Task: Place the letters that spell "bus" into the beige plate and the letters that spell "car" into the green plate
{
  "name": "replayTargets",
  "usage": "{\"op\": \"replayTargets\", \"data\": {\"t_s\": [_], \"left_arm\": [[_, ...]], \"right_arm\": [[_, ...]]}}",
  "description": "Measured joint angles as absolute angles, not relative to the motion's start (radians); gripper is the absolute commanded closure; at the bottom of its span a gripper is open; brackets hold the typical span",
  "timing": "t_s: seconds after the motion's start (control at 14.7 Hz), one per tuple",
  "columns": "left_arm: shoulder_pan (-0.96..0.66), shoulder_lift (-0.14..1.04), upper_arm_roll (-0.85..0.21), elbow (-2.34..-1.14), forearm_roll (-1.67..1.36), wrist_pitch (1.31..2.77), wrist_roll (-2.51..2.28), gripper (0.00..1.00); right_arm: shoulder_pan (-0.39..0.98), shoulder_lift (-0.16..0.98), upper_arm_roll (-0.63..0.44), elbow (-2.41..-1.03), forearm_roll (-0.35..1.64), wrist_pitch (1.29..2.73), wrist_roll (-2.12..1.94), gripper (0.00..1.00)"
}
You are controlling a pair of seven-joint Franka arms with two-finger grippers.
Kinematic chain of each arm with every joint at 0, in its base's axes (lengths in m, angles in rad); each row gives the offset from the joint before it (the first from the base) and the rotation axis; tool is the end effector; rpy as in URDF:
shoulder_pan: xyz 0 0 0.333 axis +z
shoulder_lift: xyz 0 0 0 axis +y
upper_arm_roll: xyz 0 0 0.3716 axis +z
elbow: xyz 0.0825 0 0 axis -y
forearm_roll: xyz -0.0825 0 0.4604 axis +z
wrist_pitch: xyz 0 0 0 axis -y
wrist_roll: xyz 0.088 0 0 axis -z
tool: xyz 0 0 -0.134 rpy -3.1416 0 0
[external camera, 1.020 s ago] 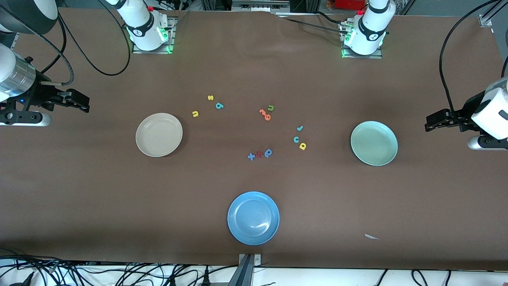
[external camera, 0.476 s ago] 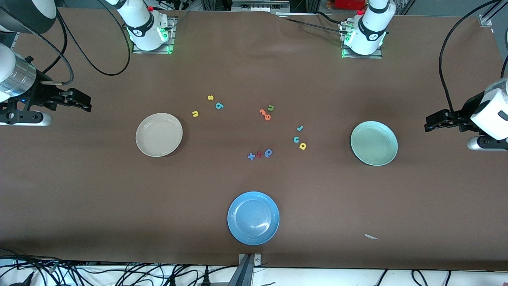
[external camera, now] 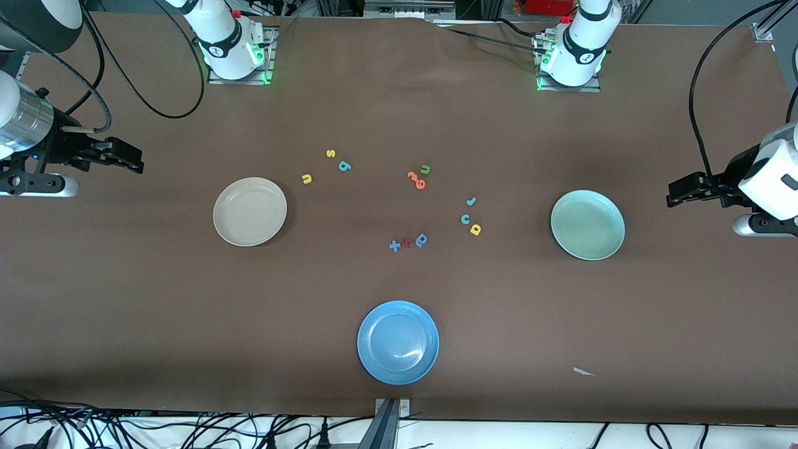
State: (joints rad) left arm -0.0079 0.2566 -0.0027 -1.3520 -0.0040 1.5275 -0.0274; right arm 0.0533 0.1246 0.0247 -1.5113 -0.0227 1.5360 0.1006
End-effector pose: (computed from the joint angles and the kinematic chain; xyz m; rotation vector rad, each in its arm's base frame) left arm 0.7141 -0.0079 0.5958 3.1357 0.0264 -0.1273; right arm 0.6653 0.0479 0.6018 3.1092 -0.0347 -0.1520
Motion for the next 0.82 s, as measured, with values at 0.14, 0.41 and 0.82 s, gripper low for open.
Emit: {"op": "replayTargets", "data": {"t_s": [0.14,0.41,0.82], "left_arm": [[-0.008,0.257,-0.003,-1.352,-0.004,1.528,-0.027,0.0],[-0.008,0.257,-0.003,-1.353,-0.004,1.528,-0.027,0.0],[-0.008,0.257,-0.003,-1.354,-0.004,1.528,-0.027,0.0]], "right_arm": [[0.053,0.126,0.025,-1.511,-0.023,1.536,0.101,0.0],[0.048,0.133,0.02,-1.511,-0.023,1.533,0.101,0.0],[0.044,0.147,0.019,-1.511,-0.023,1.504,0.1,0.0]]}}
